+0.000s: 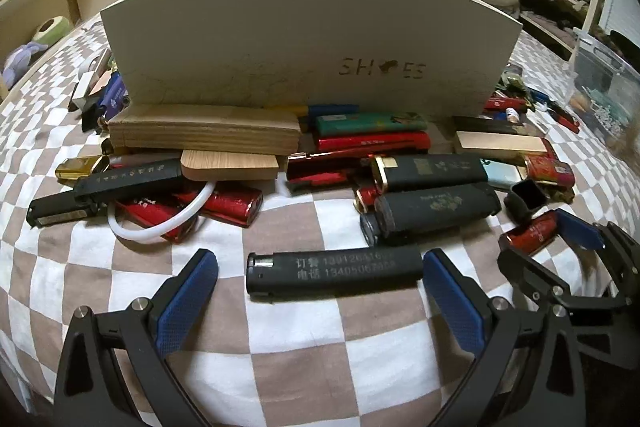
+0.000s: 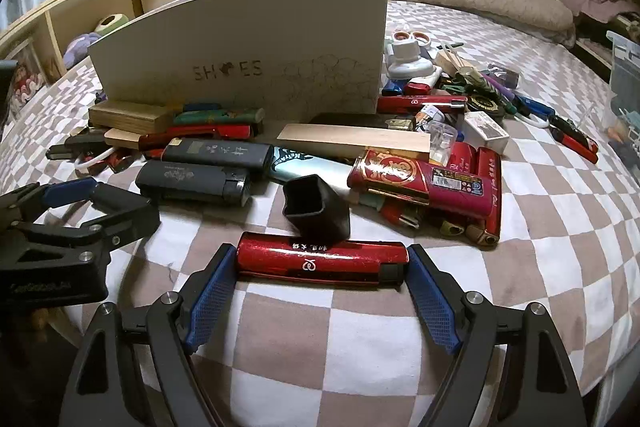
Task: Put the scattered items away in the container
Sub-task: 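Close the right tool on the red lighter while the left tool grasps the black lighter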
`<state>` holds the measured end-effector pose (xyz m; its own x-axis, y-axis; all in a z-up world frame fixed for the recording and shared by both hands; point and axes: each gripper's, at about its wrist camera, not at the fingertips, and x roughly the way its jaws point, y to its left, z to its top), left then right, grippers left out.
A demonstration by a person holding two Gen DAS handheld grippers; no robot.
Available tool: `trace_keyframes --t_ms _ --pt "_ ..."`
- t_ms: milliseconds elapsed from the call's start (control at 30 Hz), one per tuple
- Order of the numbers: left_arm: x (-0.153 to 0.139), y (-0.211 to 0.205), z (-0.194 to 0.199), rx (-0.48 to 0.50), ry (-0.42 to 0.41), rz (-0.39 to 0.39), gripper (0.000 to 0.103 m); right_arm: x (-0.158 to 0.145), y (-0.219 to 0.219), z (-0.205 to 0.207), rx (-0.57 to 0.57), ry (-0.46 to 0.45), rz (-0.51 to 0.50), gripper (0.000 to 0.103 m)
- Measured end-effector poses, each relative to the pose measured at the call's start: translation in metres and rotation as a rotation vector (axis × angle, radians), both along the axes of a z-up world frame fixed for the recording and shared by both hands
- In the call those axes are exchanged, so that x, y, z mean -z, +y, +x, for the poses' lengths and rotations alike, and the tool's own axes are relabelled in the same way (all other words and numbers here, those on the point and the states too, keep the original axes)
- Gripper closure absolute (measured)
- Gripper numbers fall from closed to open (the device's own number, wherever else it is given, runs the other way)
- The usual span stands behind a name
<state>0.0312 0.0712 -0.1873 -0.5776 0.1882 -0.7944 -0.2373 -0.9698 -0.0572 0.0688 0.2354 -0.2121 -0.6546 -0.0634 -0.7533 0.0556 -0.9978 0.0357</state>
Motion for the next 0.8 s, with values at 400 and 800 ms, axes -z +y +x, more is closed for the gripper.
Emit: trace_keyframes --t_ms 400,800 --pt "-0.003 0.0 0.011 0.023 0.031 0.005 0.021 -0.001 -0.004 0.0 0.002 0.005 0.017 0.019" --pt "-0.006 -0.002 0.018 0.021 0.048 0.007 0.021 -0.004 -0.011 0.006 -0.015 0.026 0.015 0.019"
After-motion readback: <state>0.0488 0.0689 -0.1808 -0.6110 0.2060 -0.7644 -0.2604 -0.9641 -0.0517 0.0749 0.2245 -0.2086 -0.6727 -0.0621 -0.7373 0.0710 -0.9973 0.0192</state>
